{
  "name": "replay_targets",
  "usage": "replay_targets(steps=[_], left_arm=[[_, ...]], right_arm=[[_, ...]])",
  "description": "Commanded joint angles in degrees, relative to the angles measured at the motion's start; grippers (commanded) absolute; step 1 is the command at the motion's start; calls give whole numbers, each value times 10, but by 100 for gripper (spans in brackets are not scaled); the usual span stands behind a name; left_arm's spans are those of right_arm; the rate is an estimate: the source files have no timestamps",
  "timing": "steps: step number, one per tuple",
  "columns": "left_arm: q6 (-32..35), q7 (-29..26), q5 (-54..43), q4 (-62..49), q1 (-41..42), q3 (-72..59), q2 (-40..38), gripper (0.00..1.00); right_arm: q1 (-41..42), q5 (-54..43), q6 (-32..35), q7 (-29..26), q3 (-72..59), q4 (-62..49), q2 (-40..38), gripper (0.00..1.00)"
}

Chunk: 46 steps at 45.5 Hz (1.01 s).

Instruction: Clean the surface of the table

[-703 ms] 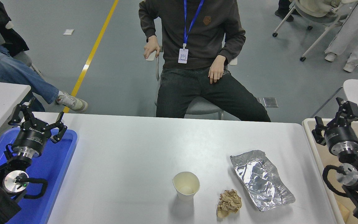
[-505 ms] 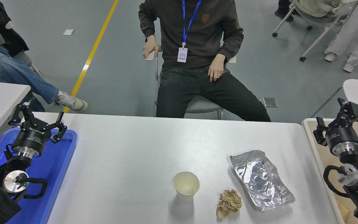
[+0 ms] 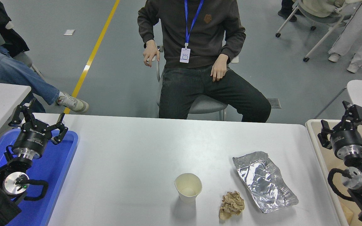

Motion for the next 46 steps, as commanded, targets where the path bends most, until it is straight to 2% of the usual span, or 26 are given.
replay_targets(steps=[1, 29, 36, 46], left_arm=[[0, -1, 0, 0, 0, 0, 0, 100], [0, 0, 0, 0, 0, 0, 0, 100], [0, 0, 0, 0, 0, 0, 0, 100], [0, -1, 0, 0, 0, 0, 0, 100]], right_arm=[[5, 0, -1, 0, 2, -1, 1, 99], [36, -1, 13, -1, -13, -7, -3, 99], [41, -1, 76, -1, -47, -6, -21, 99], [120, -9, 93, -4, -173, -10, -73, 99]])
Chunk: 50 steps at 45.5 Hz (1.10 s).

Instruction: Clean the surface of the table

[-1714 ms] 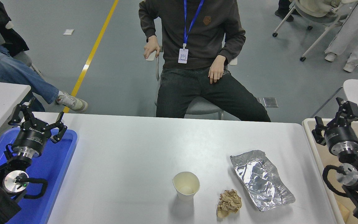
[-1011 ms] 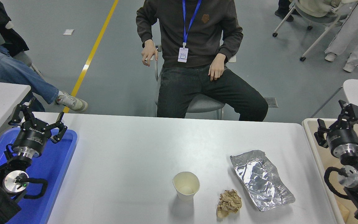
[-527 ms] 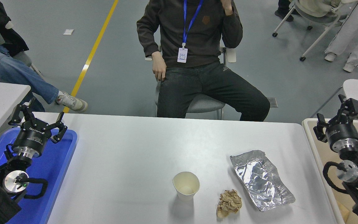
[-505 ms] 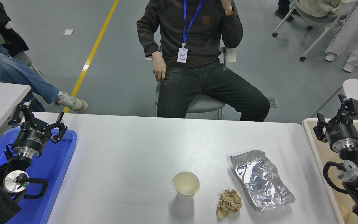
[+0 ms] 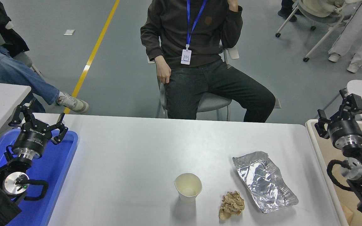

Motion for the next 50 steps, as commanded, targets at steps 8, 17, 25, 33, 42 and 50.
replay_targets(steps=[8, 17, 25, 33, 42, 50], left_arm=[[0, -1, 0, 1, 0, 0, 0, 100], [0, -1, 0, 0, 0, 0, 0, 100], [0, 0, 0, 1, 0, 0, 0, 100], [0, 0, 0, 0, 0, 0, 0, 100], [0, -1, 0, 1, 0, 0, 0, 100], [0, 0, 0, 1, 0, 0, 0, 100]], right_arm=[[177, -13, 91, -3, -315, 1, -105, 99], [322, -100, 126, -2, -506, 4, -112, 99], [425, -232, 187, -1, -566, 4, -103, 99], [525, -375, 255, 1, -632, 2, -31, 99], [595, -417, 258, 5, -719, 7, 82, 99], [616, -420, 258, 6, -775, 8, 195, 99]])
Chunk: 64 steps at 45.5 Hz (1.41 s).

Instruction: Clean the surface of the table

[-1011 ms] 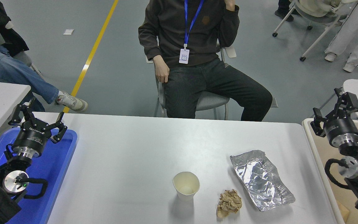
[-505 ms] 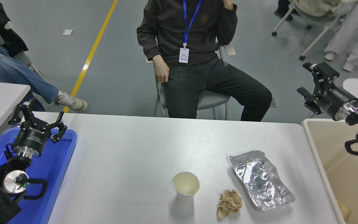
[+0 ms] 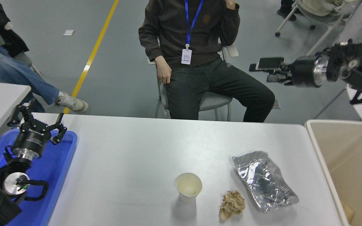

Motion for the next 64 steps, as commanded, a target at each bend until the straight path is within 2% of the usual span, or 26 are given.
replay_targets(steps=[1, 7, 22, 34, 46, 64], left_arm=[[0, 0, 0, 0, 0, 0, 0, 100], [0, 0, 0, 0, 0, 0, 0, 100], [0, -1, 0, 0, 0, 0, 0, 100], [0, 0, 0, 0, 0, 0, 0, 100], [0, 0, 0, 0, 0, 0, 0, 100], [0, -1, 0, 0, 0, 0, 0, 100]], right_arm=[[59, -41, 14, 1, -96, 0, 146, 99], [57, -47, 13, 2, -146, -1, 209, 99], [39, -85, 13, 3, -171, 4, 209, 99], [-19, -105, 11, 3, -171, 27, 209, 99], [-34, -105, 8, 3, -128, 62, 209, 99], [-124, -109, -21, 2, -101, 65, 209, 99]])
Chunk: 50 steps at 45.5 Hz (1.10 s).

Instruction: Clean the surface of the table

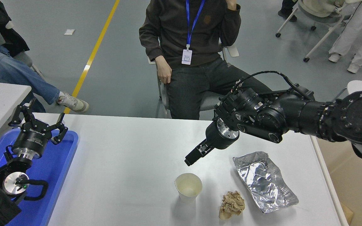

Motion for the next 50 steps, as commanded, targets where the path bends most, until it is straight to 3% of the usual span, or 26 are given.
replay_targets(steps=[1, 19, 28, 35, 38, 43, 50], left_arm=[[0, 0, 0, -1, 0, 0, 0, 100], [0, 0, 0, -1, 0, 0, 0, 100], [0, 0, 0, 0, 0, 0, 0, 100], [0, 0, 0, -1, 0, 0, 0, 100], [0, 0, 0, -1, 0, 0, 0, 100], [0, 0, 0, 0, 0, 0, 0, 100], [0, 0, 0, -1, 0, 0, 0, 100]], right_arm=[[-47, -3, -21, 0, 14, 5, 0, 99], [-90, -13, -92, 0, 5, 3, 0, 97], [-91, -13, -124, 0, 5, 3, 0, 76], [-88, -30, -129, 2, -13, 2, 0, 26], [-91, -30, -129, 2, -21, 0, 0, 22], [-92, -29, -129, 2, -21, -1, 0, 1], [-91, -29, -129, 2, -22, -4, 0, 0]])
